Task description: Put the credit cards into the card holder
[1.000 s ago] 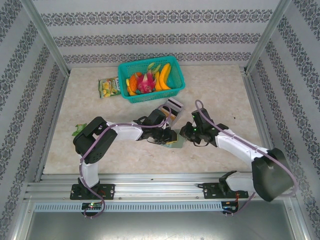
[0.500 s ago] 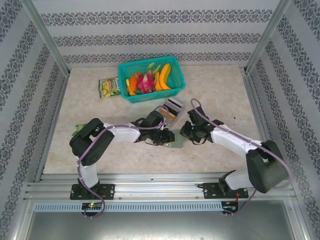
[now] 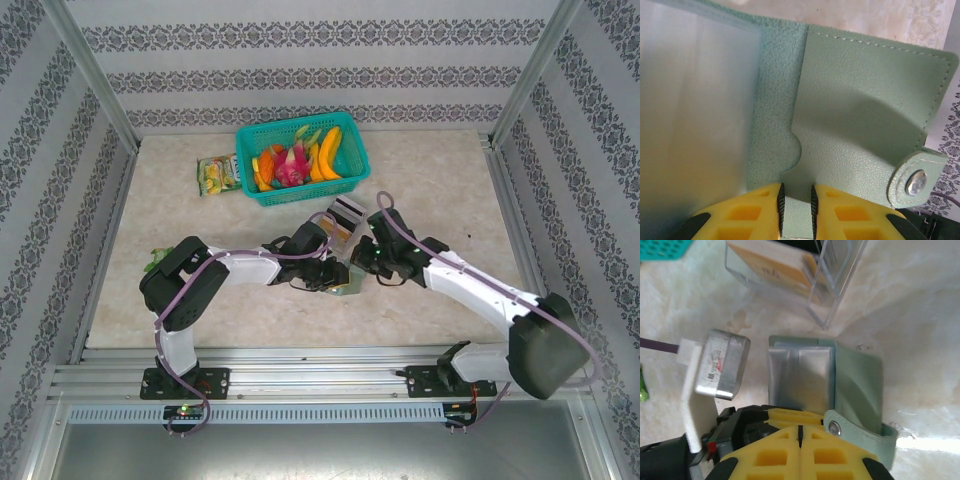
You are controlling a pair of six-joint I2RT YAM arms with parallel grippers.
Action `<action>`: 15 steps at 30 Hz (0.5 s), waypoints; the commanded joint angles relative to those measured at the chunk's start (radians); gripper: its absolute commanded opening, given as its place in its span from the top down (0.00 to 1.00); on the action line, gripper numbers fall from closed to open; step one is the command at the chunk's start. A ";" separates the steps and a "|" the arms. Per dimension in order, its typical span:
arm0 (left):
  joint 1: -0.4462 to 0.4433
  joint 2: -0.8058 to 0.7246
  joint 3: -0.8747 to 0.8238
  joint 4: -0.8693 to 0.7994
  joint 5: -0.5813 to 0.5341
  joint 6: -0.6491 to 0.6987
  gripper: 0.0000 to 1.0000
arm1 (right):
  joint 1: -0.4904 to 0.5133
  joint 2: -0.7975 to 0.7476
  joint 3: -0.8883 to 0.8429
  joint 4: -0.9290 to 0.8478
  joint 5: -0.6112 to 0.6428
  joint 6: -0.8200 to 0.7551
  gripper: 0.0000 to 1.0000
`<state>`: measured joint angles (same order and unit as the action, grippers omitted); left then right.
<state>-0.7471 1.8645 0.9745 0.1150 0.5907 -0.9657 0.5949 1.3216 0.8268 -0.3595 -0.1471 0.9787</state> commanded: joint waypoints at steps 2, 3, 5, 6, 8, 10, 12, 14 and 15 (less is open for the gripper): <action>-0.010 0.012 0.004 0.016 -0.008 -0.004 0.76 | 0.013 0.063 0.014 0.027 0.001 0.048 0.97; -0.011 0.010 0.000 0.022 -0.007 -0.006 0.76 | 0.013 0.078 0.009 0.036 0.003 0.054 0.97; -0.011 0.003 -0.011 0.036 -0.011 -0.011 0.76 | 0.009 0.104 -0.003 0.036 0.017 0.065 0.97; -0.011 -0.003 -0.015 0.040 -0.012 -0.011 0.76 | 0.009 0.112 -0.010 0.044 0.021 0.067 0.97; -0.011 -0.021 -0.033 0.052 -0.021 -0.014 0.75 | 0.003 0.130 -0.031 0.067 0.015 0.071 0.96; -0.011 -0.045 -0.052 0.062 -0.032 -0.012 0.75 | -0.004 0.144 -0.048 0.083 0.012 0.066 0.96; -0.011 -0.083 -0.087 0.087 -0.051 -0.016 0.75 | -0.010 0.168 -0.056 0.101 -0.006 0.045 0.95; -0.011 -0.149 -0.137 0.106 -0.095 -0.017 0.72 | -0.015 0.199 -0.042 0.102 -0.040 0.000 0.95; -0.011 -0.179 -0.154 0.100 -0.120 -0.008 0.72 | -0.010 0.210 -0.033 0.099 -0.045 -0.022 0.94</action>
<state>-0.7471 1.7744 0.8581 0.1654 0.5407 -0.9737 0.5907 1.4979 0.7887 -0.2798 -0.1596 1.0115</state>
